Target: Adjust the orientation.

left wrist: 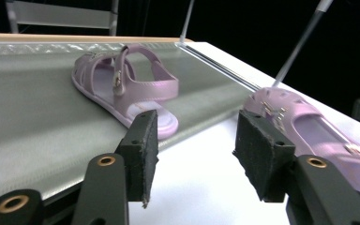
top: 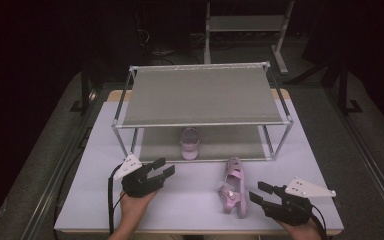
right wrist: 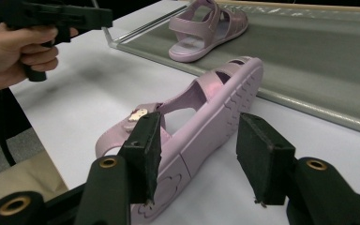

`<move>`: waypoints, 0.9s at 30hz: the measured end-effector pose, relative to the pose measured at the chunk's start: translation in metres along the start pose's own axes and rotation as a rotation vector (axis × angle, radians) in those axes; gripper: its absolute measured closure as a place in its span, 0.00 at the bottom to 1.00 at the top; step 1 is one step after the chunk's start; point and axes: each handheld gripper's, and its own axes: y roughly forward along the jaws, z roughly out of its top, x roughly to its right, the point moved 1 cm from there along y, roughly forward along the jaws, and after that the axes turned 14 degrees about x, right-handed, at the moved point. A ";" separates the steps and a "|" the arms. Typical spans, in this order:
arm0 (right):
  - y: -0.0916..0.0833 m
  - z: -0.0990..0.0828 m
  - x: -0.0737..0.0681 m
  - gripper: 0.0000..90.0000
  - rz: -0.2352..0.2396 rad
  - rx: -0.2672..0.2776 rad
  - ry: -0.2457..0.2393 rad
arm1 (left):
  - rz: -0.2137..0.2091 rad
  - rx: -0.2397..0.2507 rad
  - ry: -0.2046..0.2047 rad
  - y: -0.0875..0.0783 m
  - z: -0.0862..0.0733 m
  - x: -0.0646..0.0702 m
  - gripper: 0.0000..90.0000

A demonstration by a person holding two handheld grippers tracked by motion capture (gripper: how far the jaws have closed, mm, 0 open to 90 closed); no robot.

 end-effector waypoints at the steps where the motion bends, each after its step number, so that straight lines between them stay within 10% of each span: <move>1: 0.002 0.001 0.000 0.55 0.003 -0.003 -0.002 | -0.002 0.000 -0.002 -0.002 0.000 0.000 0.53; 27: 0.034 0.005 -0.019 0.79 -0.017 -0.066 -0.077 | -0.075 0.074 0.016 -0.030 0.011 -0.004 0.47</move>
